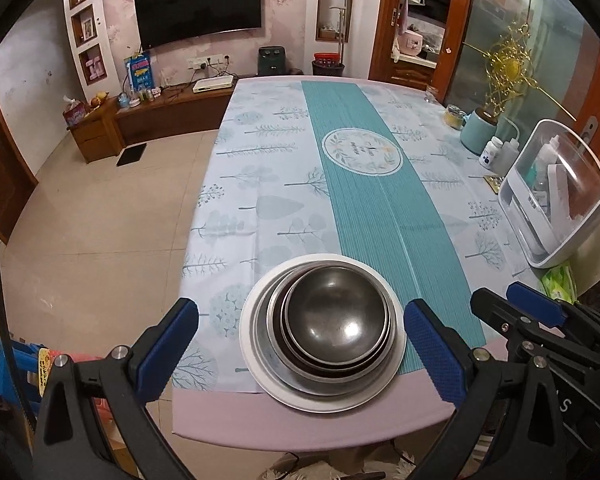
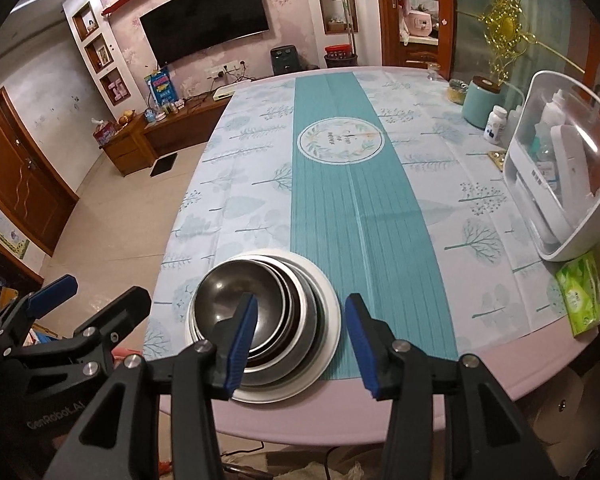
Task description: Organize plates and bowls
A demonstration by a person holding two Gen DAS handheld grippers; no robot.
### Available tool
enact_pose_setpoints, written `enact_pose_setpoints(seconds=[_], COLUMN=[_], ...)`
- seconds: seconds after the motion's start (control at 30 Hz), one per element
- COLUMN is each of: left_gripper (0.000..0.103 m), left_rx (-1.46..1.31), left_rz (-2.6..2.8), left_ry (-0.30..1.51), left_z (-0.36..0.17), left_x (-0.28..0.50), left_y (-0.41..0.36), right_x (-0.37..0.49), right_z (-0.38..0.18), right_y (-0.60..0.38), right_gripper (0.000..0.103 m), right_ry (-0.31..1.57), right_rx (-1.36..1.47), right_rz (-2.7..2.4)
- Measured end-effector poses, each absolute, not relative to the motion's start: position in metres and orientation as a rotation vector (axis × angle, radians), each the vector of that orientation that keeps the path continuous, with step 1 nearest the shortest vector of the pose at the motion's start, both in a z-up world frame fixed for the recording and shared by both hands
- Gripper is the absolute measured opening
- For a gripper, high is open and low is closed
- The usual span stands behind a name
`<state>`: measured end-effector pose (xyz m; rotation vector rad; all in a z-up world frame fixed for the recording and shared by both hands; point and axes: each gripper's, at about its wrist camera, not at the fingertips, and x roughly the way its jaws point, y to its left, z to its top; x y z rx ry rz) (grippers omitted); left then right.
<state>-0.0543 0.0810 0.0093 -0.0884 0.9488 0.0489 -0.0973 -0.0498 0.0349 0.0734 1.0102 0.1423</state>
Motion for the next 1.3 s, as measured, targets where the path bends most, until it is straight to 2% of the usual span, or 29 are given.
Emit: enact_pose_setpoints(seconds=[1.3], left_gripper=[0.102], left_rx=[-0.078], left_rz=[0.089], left_ry=[0.918], left_z=[0.015], left_x=[-0.04], left_y=[0.057], right_x=[-0.084], right_z=[0.043], right_y=[-0.071], right_gripper=[0.046], right_ry=[0.973], right_rx=[0.025], right_rz=[0.136])
